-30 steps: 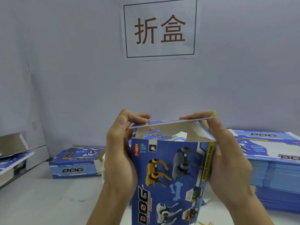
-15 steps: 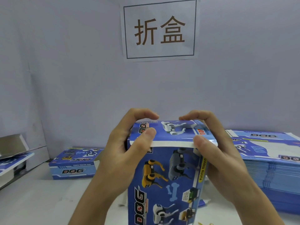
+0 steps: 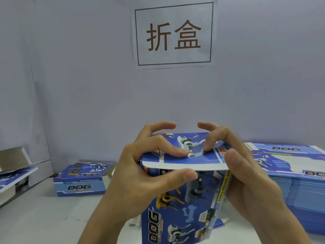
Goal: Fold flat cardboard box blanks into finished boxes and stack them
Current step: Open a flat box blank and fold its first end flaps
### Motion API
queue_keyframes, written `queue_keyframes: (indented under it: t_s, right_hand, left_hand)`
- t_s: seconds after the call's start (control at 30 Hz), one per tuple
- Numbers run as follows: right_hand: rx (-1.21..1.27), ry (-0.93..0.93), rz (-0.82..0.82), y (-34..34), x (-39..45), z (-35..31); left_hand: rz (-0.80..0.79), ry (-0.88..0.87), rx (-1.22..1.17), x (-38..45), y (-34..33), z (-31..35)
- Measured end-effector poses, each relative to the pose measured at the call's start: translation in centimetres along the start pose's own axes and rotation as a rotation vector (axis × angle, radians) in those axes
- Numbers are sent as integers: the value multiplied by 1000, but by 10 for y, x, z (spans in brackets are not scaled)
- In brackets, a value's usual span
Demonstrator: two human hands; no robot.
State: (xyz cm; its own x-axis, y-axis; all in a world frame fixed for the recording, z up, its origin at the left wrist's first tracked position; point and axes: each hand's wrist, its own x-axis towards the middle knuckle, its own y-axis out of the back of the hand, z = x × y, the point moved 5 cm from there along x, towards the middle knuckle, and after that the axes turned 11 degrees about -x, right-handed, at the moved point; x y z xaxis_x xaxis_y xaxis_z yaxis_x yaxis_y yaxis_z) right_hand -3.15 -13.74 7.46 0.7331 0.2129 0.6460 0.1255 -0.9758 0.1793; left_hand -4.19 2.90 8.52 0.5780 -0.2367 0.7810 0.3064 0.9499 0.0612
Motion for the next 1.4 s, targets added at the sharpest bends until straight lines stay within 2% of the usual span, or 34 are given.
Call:
queue_keyframes:
  t_s: [0.17,0.37,0.63,0.77,0.83,0.97,1.07,1.13,1.23,1.33,1.4]
  right_hand:
    - [24,20,44,1,-5,3]
    - [12,36,60,9,-5,7]
    - [76,115,108,10,1,9]
    - [28,139,172,8,2,11]
    - [-1,123,178,6,3,12]
    - [-48,101,14,1,0,11]
    - [-38,49,31,4,3,13]
    - [15,19,85,5,10,6]
    - [-91,32,209,2,23,-9]
    - [-8,-38,243,6,18,-5]
    - [84,-89,200,3,11,-3]
  left_hand:
    - [41,18,-36,-1,0,-1]
    - [-12,12,-35,-1,-1,-1]
    - [85,-13,-65,1,4,-8]
    - [139,-61,-55,2,4,-7]
    - [163,-43,-43,3,6,-7]
    - [207,65,15,3,5,-8]
    - [224,183,-93,10,6,-12]
    - [197,131,-81,21,7,-8]
    - [232,61,-65,23,7,-9]
    - [294,58,-198,9,-1,-12]
    - [316,40,-216,5,-1,-12]
